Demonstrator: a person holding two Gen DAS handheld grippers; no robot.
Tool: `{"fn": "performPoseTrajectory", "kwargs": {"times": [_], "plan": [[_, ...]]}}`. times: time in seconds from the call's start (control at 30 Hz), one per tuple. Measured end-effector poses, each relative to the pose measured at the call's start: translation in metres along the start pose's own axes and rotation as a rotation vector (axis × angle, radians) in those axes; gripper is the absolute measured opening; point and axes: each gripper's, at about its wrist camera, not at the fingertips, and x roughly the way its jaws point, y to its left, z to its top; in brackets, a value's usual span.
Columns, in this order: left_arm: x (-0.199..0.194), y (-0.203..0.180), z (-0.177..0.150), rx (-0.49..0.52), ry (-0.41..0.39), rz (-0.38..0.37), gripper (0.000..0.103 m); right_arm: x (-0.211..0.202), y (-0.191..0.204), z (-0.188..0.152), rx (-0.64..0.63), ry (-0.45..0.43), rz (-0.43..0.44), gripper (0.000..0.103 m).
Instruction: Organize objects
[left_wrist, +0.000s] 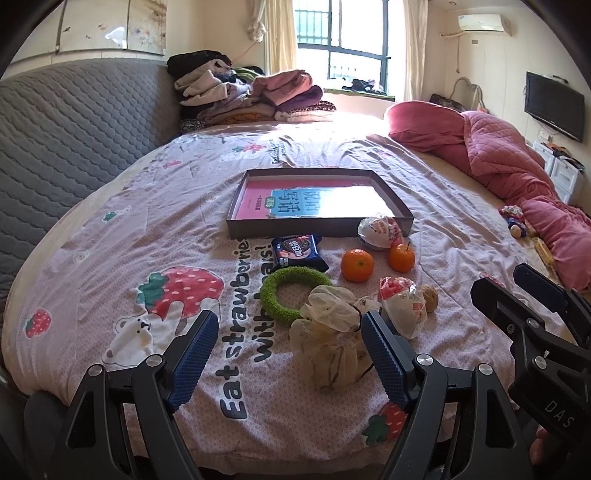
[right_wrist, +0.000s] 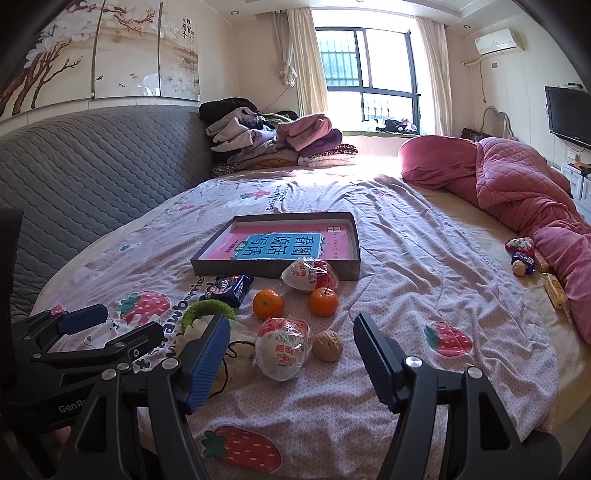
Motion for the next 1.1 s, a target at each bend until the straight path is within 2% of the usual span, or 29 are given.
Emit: {"fn": "performPoseTrajectory", "kwargs": {"times": [0.57,1.1], "plan": [[-0.003,-0.001,0.000,0.002,0.001,-0.004,0.081,-0.007,-0.003,0.002,0.005,-0.018,-0.005,0.069],[0.026,-0.008,-0.013,0.015,0.128,-0.071,0.081,0.017,-0.010,-0.010,0.029,0.079,0.022,0.069]]}}
